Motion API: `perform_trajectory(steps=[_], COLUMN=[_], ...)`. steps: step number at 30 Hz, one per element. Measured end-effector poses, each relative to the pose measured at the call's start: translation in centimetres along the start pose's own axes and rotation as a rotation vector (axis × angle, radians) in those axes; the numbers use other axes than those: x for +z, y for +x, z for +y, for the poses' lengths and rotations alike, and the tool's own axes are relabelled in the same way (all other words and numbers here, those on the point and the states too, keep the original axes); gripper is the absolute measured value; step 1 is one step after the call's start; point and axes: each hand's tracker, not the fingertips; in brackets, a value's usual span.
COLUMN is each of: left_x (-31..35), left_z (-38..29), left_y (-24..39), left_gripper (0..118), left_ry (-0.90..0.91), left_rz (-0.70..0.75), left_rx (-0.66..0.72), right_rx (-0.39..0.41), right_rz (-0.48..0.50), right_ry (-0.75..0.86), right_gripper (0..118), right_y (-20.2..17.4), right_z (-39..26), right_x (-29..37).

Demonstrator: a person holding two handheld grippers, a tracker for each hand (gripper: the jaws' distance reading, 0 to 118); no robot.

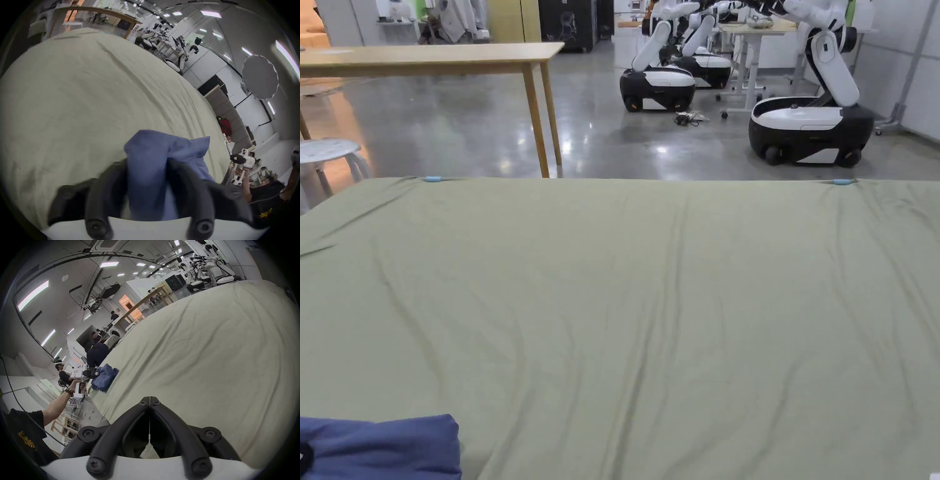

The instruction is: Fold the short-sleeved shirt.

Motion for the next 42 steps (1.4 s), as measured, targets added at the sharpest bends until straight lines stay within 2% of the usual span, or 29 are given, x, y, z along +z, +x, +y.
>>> perform_trajectory(steps=[1, 5, 7, 10, 12, 13, 14, 16, 17, 18, 19, 20, 21, 23, 24, 25, 27, 28, 29, 33, 36, 38, 41, 42], left_x=[-0.2, 2.2, 4.1, 6.2, 7.0, 7.1, 6.9, 5.7, 4.9, 4.0, 3.1, 2.1, 1.1, -1.0, -1.6, -2.5, -4.0, -4.6, -5.3, -8.3, -10.2, -11.1, -12.2, -12.3], left_z=[-0.1, -0.5, 0.0, -1.3, -3.4, -4.6, -5.6, -7.8, -8.7, -9.8, -10.8, -11.8, -12.7, -14.2, -14.8, -15.2, -15.4, -15.0, -14.4, -10.6, -7.1, -4.7, -1.0, -0.1], left_y=[0.3, 2.1, 1.6, 5.4, 8.6, 10.2, 11.3, 14.8, 16.4, 17.5, 18.6, 19.6, 20.7, 23.3, 24.4, 26.1, 30.0, 32.0, 34.1, 41.8, 47.4, 50.4, 52.9, 53.8], left_gripper=[118, 118, 118, 118, 112, 104, 74, 0, 0, 0, 0, 0, 0, 0, 0, 0, 0, 0, 0, 0, 0, 0, 0, 0], left_ry=[0.001, 0.085, 0.11, 0.204, 0.304, 0.342, 0.375, 0.473, 0.473, 0.472, 0.475, 0.479, 0.492, 0.498, 0.533, 0.536, 0.556, 0.573, 0.564, 0.608, 0.634, 0.671, 0.729, 0.762], left_rz=[0.036, -0.074, -0.066, -0.068, -0.024, -0.023, -0.005, 0.16, 0.285, 0.334, 0.314, 0.251, 0.254, 0.269, 0.286, 0.297, 0.359, 0.33, 0.284, 0.185, 0.129, 0.181, 0.231, 0.279], left_rx=[0.01, 0.094, 0.102, 0.093, 0.035, 0.014, -0.01, -0.041, -0.045, -0.048, -0.097, -0.08, -0.068, -0.057, -0.069, -0.117, -0.247, -0.323, -0.339, -0.343, -0.441, -0.49, -0.533, -0.554], right_rx=[-0.001, 0.03, 0.037, 0.046, 0.061, 0.069, 0.075, 0.106, 0.127, 0.145, 0.163, 0.178, 0.199, 0.272, 0.301, 0.323, 0.353, 0.362, 0.38, 0.519, 0.531, 0.556, 0.586, 0.593], right_rz=[0.001, -0.02, -0.022, 0.005, 0.007, 0.003, -0.012, -0.063, -0.09, -0.111, -0.139, -0.162, -0.205, -0.35, -0.385, -0.417, -0.419, -0.411, -0.414, -0.49, -0.535, -0.563, -0.687, -0.692], right_ry=[-0.001, -0.01, -0.009, 0.02, 0.04, 0.044, 0.045, 0.054, 0.058, 0.065, 0.078, 0.09, 0.086, 0.069, 0.075, 0.08, 0.116, 0.144, 0.187, 0.329, 0.484, 0.558, 0.615, 0.633], right_gripper=[0, 0, 0, 0, 0, 0, 0, 0, 0, 0, 0, 0, 0, 0, 0, 0, 0, 0, 0, 0, 0, 0, 1, 1], right_y=[0.0, -0.3, -0.4, -0.4, -0.6, -0.5, -0.5, -0.3, -0.2, -0.3, -0.3, -0.4, -0.5, -0.9, -0.8, -0.9, -1.2, -1.3, -1.8, -4.0, -5.2, -5.8, -5.9, -5.7], right_z=[0.0, 0.1, 0.1, -0.1, -0.4, -0.5, -0.6, -0.9, -0.9, -1.0, -1.1, -1.2, -1.4, -2.0, -2.2, -2.4, -2.1, -1.5, -0.4, 5.5, 10.8, 14.3, 19.3, 20.8], right_x=[0.0, 0.4, 0.8, 2.2, 3.4, 4.0, 4.5, 5.7, 6.3, 6.9, 7.6, 8.3, 8.8, 9.7, 10.1, 10.6, 11.7, 12.3, 12.8, 13.3, 14.0, 14.2, 13.4, 13.2])
